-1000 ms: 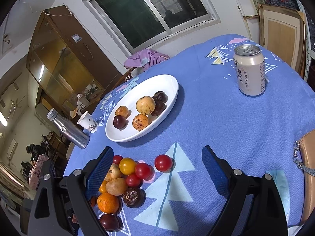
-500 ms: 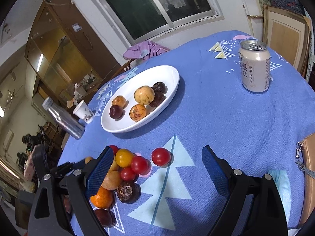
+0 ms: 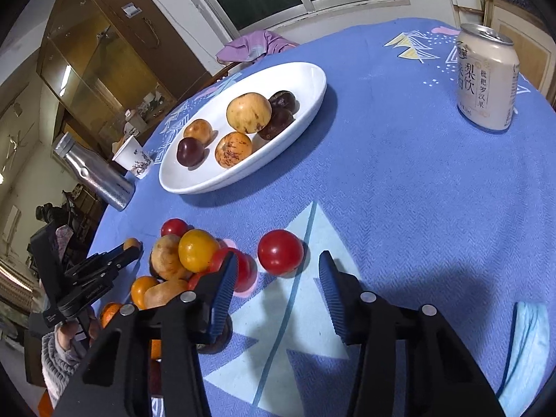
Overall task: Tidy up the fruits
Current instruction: 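Close the left tool on the small yellow fruit while the right tool grasps a red tomato, then carry both fruits onto the white plate and open both tools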
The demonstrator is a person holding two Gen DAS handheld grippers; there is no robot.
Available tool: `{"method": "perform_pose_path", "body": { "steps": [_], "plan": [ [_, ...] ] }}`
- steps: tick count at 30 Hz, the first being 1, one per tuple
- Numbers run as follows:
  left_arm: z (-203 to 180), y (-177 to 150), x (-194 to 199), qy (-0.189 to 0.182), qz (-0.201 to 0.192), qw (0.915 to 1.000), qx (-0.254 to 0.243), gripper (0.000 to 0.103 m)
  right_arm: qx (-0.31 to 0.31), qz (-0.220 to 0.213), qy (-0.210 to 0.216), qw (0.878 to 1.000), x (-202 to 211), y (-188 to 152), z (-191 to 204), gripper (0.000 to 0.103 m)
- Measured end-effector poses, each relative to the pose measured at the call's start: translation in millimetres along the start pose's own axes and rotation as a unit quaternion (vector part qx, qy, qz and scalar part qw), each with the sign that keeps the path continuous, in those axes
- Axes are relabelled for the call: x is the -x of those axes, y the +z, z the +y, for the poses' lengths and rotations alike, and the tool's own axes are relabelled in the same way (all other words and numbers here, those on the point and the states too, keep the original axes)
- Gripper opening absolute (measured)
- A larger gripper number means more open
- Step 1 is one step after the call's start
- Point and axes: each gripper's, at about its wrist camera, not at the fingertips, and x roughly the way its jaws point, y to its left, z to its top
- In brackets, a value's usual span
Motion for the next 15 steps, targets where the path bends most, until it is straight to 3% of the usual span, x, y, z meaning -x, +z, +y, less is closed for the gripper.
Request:
{"method": "perform_pose_path", "body": {
  "steps": [9, 11, 15],
  "plan": [
    [0, 1, -4, -0.014, 0.006, 0.9999, 0.006, 0.028, 0.007, 0.001, -0.015, 1.000, -18, 3, 6, 0.039],
    [1, 1, -4, -0.020, 0.005, 0.9997, 0.008, 0.028, 0.016, -0.004, -0.028, 0.999, -19, 2, 8, 0.031],
    [2, 1, -3, -0.025, 0.002, 0.9996, 0.013, 0.028, 0.036, -0.005, -0.044, 0.998, -19, -1, 14, 0.031]
  ]
}}
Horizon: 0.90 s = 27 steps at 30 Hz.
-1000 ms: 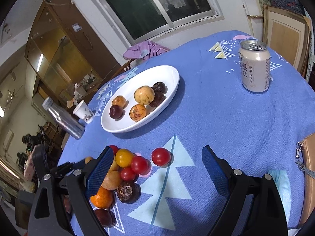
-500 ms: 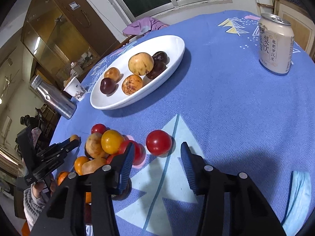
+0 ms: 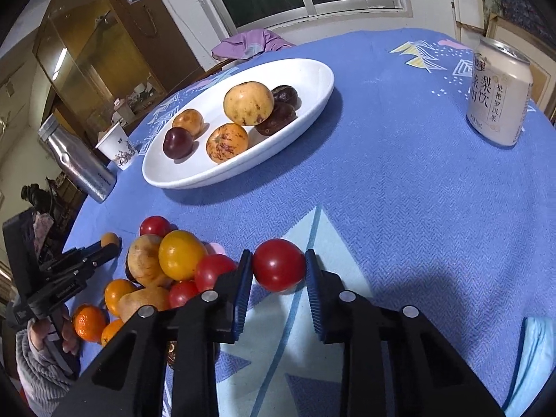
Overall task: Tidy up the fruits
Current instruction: 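Carry both fruits onto the white plate and open both tools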
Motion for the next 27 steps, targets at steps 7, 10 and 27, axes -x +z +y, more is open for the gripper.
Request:
{"method": "perform_pose_path", "body": {
  "steps": [7, 10, 27],
  "plan": [
    [-11, 0, 12, 0.008, -0.031, 0.9992, -0.024, 0.028, 0.012, -0.015, -0.013, 1.000, 9, -1, 0, 0.030],
    [-16, 0, 18, 0.014, -0.047, 0.9981, -0.038, 0.028, 0.002, -0.029, -0.006, 1.000, 21, 0, -4, 0.030],
    [-65, 97, 23, -0.027, -0.091, 0.9947, -0.039, 0.028, 0.009, -0.110, 0.024, 0.994, 67, 79, 21, 0.030]
  ]
}}
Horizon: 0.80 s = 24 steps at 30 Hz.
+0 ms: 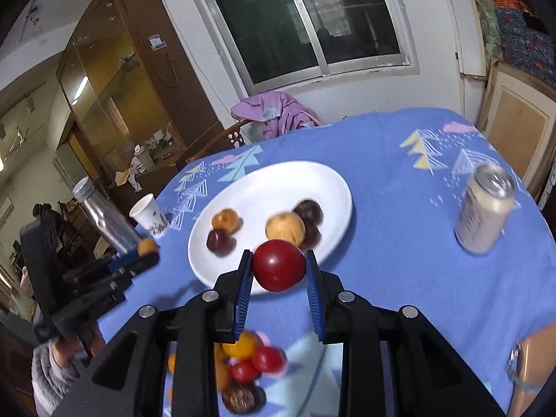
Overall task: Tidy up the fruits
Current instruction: 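Carry both fruits onto the white plate and open both tools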
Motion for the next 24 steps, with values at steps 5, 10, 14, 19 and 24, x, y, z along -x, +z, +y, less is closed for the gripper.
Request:
{"method": "perform_pose_path", "body": {
  "steps": [5, 10, 14, 19, 24],
  "plan": [
    [-31, 3, -43, -0.026, 0.034, 0.9985, -0.035, 0.028, -0.038, 0.010, 0.019, 0.999, -51, 30, -5, 0.030],
    [-37, 3, -76, -0.044, 0.070, 0.9957, -0.043, 0.028, -0.037, 0.037, 0.014, 0.999, -101, 44, -8, 0.030],
    [-35, 7, -88, -0.047, 0.078, 0.9947, -0.048, 0.051, -0.025, 0.059, 0.014, 0.998, -133, 51, -8, 0.030],
    [-23, 6, -108, -0.060, 0.106, 0.9922, -0.027, 0.061, -0.023, 0.076, 0.012, 0.997, -160, 53, -9, 0.036],
    [-13, 8, -101, -0.069, 0.094, 0.9932, -0.007, 0.077, -0.022, 0.066, 0.015, 0.997, -152, 55, -8, 0.059]
  ]
}}
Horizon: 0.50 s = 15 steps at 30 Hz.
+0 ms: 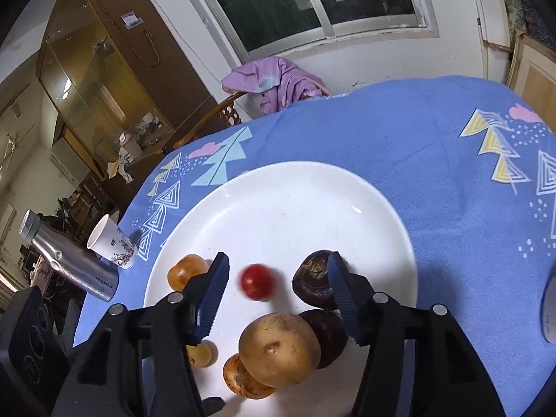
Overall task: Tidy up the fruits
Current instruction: 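Carry both fruits onto the white plate and open both tools, then move the open left tool to a mandarin with a green stem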
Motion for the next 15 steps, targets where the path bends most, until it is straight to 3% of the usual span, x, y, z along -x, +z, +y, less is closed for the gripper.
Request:
{"method": "perform_pose_path", "body": {
  "steps": [2, 6, 8, 9, 11, 15],
  "plan": [
    [2, 2, 10, 0.008, -0.013, 0.9999, 0.003, 0.087, -0.006, -0.013, 0.011, 1.000, 12, 4, 0, 0.059],
    [4, 9, 44, 0.020, -0.048, 0.9986, 0.011, 0.091, -0.015, -0.073, 0.051, 0.996, 74, 7, 15, 0.065],
    [7, 12, 72, 0.043, -0.079, 0.9958, 0.018, 0.095, -0.004, -0.108, 0.072, 0.992, 110, 3, 27, 0.086],
    [8, 11, 88, 0.054, -0.095, 0.9938, 0.023, 0.095, 0.004, -0.126, 0.079, 0.989, 128, -2, 34, 0.091],
    [11, 4, 113, 0.060, -0.115, 0.9908, 0.037, 0.098, 0.023, -0.150, 0.078, 0.985, 160, -16, 47, 0.098],
    [17, -37, 149, 0.060, -0.128, 0.9884, 0.056, 0.098, 0.048, -0.139, 0.051, 0.988, 194, -49, 58, 0.099]
  ]
}}
